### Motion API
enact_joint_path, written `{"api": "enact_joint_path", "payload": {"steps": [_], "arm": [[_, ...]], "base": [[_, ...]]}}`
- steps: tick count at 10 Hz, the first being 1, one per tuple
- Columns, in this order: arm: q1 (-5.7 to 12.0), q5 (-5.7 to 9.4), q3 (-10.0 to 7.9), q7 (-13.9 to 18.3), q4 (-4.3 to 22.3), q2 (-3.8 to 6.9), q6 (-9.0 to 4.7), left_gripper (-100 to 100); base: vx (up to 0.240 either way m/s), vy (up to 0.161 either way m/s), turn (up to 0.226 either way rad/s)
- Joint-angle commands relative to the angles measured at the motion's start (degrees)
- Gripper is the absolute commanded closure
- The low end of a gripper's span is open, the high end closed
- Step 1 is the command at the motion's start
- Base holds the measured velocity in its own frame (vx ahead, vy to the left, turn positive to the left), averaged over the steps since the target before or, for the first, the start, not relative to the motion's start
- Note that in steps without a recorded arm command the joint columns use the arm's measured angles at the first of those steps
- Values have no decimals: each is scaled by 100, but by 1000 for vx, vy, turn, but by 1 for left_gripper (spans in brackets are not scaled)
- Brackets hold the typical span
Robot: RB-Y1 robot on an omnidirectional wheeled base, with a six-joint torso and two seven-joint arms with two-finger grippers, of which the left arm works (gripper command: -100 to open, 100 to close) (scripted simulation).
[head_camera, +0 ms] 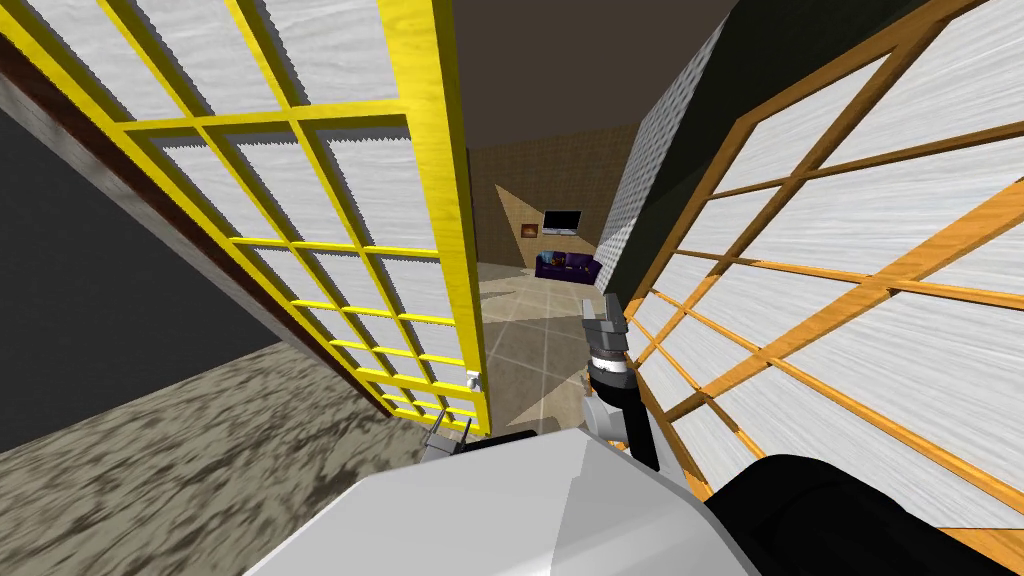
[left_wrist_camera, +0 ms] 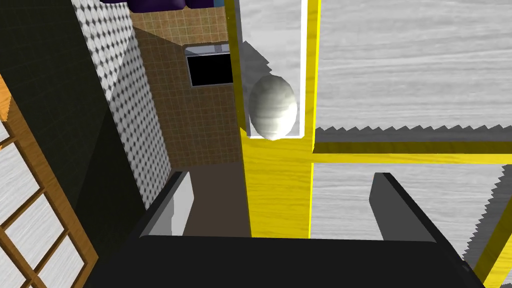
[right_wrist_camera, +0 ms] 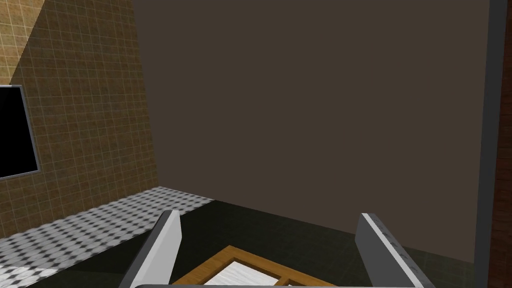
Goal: Push the door open
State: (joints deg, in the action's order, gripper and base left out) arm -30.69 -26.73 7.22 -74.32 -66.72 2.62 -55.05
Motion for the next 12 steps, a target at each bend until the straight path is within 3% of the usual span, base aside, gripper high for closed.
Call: {"api": "enact_joint_path", "payload": {"steps": [1, 4, 5, 6, 11, 12], "arm": [[67, 3, -15, 5, 2, 0, 74, -100], [164, 7, -38, 25, -25, -122, 204, -100], [141, 7, -34, 33, -38, -82, 184, -100], [141, 7, -34, 33, -38, -82, 184, 100], [141, 7, -34, 33, -38, -82, 184, 100], [99, 111, -147, -33, -13, -51, 140, -100]], "base": [[204, -79, -28], [181, -68, -19], [76, -36, -2], [-8, 5, 7], [-17, 8, -1], [-51, -71, 241]]}}
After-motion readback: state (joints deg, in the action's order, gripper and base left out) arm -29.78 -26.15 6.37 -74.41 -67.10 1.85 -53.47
